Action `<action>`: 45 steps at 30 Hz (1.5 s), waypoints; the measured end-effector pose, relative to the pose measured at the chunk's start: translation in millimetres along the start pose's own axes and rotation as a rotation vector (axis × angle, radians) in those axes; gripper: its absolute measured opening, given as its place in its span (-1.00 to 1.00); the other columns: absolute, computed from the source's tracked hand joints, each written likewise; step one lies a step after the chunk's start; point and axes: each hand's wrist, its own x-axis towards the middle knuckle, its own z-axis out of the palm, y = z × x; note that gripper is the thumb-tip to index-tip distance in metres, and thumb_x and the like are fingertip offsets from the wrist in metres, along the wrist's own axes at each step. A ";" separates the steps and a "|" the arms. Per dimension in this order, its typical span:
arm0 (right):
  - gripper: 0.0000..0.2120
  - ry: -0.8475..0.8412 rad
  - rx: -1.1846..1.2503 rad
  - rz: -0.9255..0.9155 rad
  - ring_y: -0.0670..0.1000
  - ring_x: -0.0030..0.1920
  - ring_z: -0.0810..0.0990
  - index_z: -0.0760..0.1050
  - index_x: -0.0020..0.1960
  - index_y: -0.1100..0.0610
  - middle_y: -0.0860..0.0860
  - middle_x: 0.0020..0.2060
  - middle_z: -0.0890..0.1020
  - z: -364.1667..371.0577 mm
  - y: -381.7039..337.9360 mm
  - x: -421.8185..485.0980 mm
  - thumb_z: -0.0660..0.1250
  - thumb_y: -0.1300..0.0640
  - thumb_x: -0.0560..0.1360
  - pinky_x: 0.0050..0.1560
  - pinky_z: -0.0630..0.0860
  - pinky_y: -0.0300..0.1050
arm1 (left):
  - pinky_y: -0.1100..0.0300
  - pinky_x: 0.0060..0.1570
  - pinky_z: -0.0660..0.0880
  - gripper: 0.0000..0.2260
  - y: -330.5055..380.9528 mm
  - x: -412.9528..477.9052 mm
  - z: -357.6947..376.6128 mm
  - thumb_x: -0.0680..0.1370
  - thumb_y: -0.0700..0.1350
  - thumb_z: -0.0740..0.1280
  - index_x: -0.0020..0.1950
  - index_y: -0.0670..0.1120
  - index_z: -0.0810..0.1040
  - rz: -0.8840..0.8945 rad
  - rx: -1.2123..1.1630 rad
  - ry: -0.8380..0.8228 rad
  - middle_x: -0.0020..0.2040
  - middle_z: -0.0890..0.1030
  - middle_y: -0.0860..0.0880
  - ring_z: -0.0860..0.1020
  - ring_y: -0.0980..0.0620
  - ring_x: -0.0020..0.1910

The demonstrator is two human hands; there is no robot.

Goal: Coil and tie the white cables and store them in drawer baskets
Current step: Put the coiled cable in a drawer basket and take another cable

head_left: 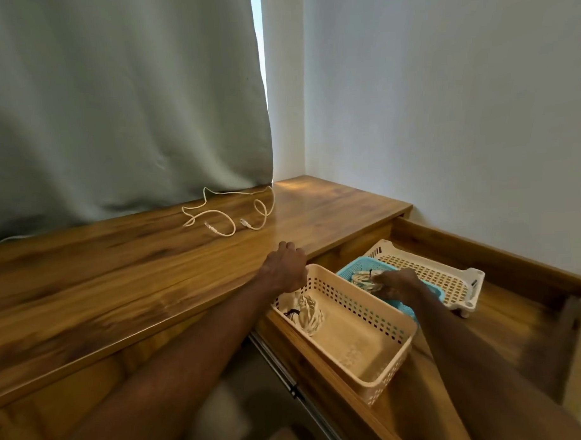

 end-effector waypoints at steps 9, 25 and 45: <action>-0.67 0.186 -0.482 -0.161 0.05 -0.24 0.68 0.49 0.04 0.19 0.13 -0.12 0.66 15.7 -3.5 9.0 0.55 0.03 0.47 -0.37 0.60 -0.10 | 0.00 0.13 0.51 -0.58 -4.3 2.7 9.8 0.66 0.05 0.24 0.42 -0.18 0.43 0.078 0.154 0.088 0.34 0.49 -0.18 0.43 -0.12 0.32; -0.61 0.346 -0.680 -0.353 0.17 -0.16 0.69 0.51 -0.06 0.19 0.13 -0.15 0.66 11.4 -11.2 -5.7 0.37 -0.17 0.58 -0.11 0.69 0.14 | -0.06 0.24 0.50 -0.59 -12.9 3.3 2.1 0.68 0.04 0.21 0.44 -0.17 0.43 0.108 0.047 0.010 0.39 0.46 -0.19 0.40 -0.13 0.38; -0.50 -0.119 -0.870 -1.092 0.31 0.30 0.46 0.41 0.37 0.31 0.30 0.28 0.49 321.5 -110.5 -73.5 0.43 0.13 0.51 0.28 0.41 0.11 | 0.04 0.24 0.41 -0.66 -330.5 -141.8 -19.7 0.62 0.10 0.19 0.20 -0.11 0.53 -0.302 -0.110 -0.016 0.18 0.56 -0.14 0.49 -0.14 0.21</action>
